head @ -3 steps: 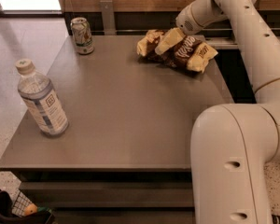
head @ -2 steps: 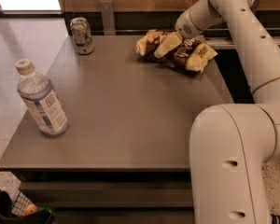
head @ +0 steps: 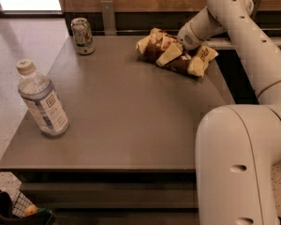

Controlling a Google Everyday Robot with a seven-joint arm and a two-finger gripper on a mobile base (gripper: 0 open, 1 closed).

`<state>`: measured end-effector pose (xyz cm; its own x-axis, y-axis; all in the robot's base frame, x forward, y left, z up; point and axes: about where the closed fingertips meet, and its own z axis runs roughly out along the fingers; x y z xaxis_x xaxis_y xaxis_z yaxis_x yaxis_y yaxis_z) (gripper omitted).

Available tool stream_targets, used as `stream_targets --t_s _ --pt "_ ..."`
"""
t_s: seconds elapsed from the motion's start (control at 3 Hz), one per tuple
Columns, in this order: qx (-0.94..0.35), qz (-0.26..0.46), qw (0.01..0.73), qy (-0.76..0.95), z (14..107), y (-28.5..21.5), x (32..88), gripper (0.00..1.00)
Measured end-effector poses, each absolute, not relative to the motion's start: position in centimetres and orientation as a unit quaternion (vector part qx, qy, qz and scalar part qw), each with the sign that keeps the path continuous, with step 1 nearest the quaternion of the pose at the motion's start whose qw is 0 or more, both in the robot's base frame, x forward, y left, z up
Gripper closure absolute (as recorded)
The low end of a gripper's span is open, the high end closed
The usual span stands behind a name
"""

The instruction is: Move brown chip bag near blue plastic bottle

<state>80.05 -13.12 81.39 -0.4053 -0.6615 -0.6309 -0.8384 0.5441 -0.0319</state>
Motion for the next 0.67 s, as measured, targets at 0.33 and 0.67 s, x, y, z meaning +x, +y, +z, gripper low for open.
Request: stream_targets --t_s 0.33,0.67 --pt "-0.454 0.147 0.302 0.825 82.28 -13.12 80.03 0.65" --pt "-0.454 0.147 0.302 0.825 83.07 -13.11 80.02 0.87"
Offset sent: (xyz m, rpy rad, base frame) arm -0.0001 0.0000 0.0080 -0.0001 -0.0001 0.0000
